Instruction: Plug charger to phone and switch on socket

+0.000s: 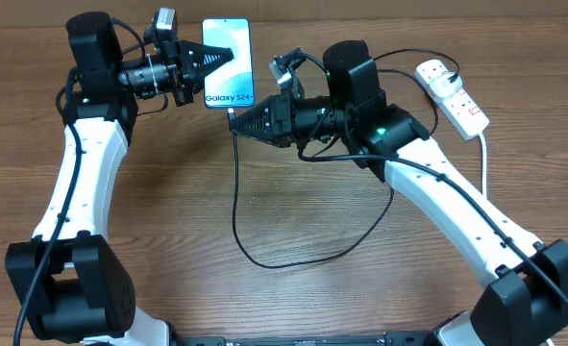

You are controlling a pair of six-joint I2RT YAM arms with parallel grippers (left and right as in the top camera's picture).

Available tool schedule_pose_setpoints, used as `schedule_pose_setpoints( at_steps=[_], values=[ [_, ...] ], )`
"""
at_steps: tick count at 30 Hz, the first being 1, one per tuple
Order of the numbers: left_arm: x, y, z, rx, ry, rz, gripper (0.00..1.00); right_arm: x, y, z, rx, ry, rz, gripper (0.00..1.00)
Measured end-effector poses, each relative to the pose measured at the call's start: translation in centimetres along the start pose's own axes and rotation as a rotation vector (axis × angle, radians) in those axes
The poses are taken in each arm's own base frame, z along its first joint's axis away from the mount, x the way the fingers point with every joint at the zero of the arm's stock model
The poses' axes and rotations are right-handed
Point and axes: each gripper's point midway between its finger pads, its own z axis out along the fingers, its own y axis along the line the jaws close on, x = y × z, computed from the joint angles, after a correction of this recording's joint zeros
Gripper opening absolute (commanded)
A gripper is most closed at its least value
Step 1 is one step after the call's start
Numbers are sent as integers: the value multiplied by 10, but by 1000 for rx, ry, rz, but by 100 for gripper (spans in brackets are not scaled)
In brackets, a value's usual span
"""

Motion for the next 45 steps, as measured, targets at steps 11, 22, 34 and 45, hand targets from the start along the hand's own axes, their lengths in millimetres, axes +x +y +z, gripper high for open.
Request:
schedule_pose_setpoints(
  at_steps=[11,22,34,45],
  values=[
    [2,-1,0,5,13,0,4,0,6,2,-39,21,-8,4],
    [-1,0,-1,-1,-5,0,4,10,4,2,-42,66,26,4],
    [-3,0,-3,-1,-11,-1,4,0,3,-7,-49,45,45,4],
    [-3,0,-3,-1,-11,-1,4,-1,8,-7,-65,41,16,4]
  ],
)
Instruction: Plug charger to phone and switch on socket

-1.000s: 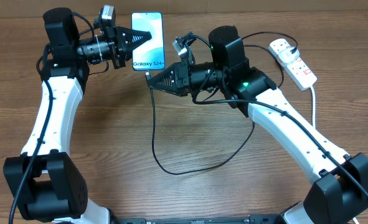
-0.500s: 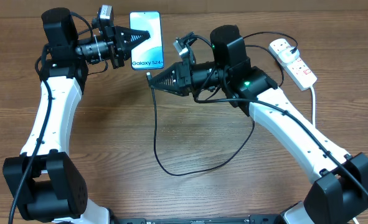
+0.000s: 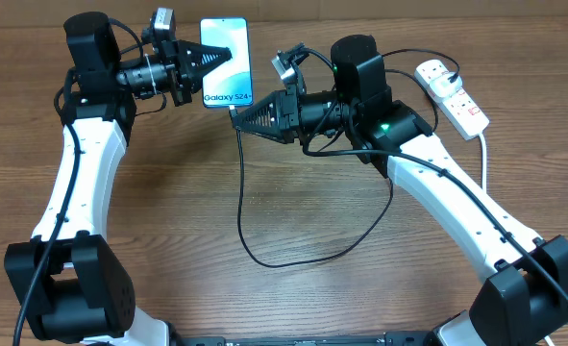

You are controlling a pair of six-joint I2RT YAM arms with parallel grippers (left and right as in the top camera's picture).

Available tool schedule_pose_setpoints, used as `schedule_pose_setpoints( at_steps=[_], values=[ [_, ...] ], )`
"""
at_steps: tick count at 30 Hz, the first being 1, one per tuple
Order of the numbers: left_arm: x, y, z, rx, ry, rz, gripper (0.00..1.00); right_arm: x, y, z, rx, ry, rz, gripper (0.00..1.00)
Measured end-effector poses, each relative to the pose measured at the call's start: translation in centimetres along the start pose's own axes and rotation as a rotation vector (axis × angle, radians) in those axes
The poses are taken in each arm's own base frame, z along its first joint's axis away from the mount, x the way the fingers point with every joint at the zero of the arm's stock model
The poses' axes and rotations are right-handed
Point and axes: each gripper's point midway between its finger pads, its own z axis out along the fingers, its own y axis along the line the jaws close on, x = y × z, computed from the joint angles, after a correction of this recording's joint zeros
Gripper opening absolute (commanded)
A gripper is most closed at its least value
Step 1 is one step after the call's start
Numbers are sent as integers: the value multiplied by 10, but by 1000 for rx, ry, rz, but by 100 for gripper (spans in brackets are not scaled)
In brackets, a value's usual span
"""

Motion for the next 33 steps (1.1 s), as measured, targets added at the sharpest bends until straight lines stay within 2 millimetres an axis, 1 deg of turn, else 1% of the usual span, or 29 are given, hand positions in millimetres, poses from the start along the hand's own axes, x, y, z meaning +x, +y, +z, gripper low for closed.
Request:
schedule_pose_setpoints(
  at_steps=[9,33],
  values=[
    [0,0,0,0,1,0,4,5,0,7,0,16,0,4],
    [1,-1,0,3,8,0,4,1,-2,7,14,-8,-8,4]
  ],
)
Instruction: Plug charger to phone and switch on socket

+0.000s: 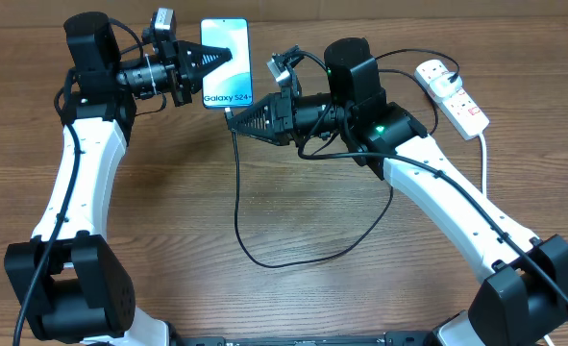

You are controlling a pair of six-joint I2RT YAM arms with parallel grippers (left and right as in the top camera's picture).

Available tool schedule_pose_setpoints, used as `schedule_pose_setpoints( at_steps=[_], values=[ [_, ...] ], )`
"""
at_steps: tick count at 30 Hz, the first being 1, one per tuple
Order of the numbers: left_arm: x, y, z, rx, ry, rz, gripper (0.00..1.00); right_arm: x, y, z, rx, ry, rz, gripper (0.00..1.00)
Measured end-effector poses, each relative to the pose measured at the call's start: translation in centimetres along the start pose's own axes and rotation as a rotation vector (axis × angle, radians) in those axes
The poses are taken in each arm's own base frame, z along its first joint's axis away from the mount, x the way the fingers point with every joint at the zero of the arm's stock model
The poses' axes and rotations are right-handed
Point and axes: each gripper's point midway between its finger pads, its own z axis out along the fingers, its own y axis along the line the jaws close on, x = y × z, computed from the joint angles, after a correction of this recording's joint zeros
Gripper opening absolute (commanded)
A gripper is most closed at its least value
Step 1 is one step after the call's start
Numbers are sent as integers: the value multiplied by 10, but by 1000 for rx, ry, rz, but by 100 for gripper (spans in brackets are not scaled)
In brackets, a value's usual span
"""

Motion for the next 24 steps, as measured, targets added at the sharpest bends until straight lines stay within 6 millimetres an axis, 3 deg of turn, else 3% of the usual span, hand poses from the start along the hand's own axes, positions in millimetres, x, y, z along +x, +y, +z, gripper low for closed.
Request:
schedule_pose_setpoints(
  at_steps=[24],
  values=[
    [0,0,0,0,-1,0,4,-3,-4,0,19,-20,-18,4]
  ],
)
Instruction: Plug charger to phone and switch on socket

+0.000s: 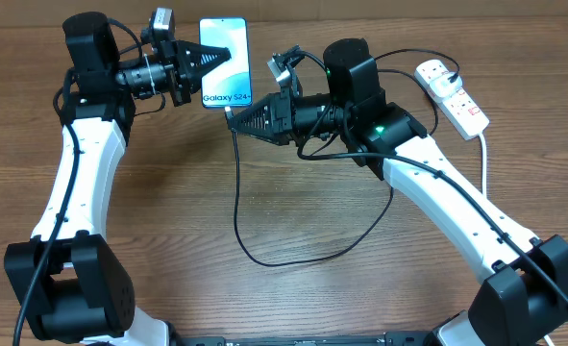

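Observation:
A phone (226, 61) with a lit "Galaxy S24+" screen lies flat at the table's far middle. My left gripper (218, 60) reaches in from the left, its fingers over the phone's left edge, shut on it. My right gripper (234, 116) points left just below the phone's bottom edge, shut on the plug of the black charger cable (239, 207). Plug and phone port sit very close; whether they are joined is hidden. A white socket strip (452, 93) lies at the far right.
The black cable loops down over the middle of the wooden table and back up under my right arm. A white lead runs from the socket strip down the right side. Both arm bases stand at the near edge.
Almost nothing differs. The phone and left gripper sit a hair further left; my right gripper still holds the plug at the phone's bottom edge.
My right gripper held the cable plug just under the phone's lower edge while the left held the phone. It then sat a little higher and to the right, then returned to the lower left, where it stays now. The phone barely shifted.

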You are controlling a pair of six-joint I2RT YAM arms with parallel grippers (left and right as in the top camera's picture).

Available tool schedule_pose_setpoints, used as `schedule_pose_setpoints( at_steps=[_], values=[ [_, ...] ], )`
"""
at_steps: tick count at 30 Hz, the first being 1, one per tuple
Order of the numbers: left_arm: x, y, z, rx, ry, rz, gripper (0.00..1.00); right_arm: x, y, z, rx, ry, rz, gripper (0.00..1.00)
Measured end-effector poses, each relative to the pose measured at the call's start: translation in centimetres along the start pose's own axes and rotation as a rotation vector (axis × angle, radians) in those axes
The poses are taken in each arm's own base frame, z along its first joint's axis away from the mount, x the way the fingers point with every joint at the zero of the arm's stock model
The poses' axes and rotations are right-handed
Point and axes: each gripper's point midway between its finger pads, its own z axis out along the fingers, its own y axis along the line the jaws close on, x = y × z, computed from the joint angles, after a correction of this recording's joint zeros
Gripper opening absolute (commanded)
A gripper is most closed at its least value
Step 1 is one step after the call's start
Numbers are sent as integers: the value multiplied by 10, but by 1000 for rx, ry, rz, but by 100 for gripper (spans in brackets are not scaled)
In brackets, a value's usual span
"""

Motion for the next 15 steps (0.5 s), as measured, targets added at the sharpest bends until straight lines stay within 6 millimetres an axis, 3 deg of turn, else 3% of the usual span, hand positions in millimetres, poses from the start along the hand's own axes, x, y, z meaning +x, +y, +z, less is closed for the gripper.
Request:
schedule_pose_setpoints(
  at_steps=[15],
  values=[
    [-2,0,-2,1,-6,10,4,-3,4,0,-10,-13,11,4]
  ],
)
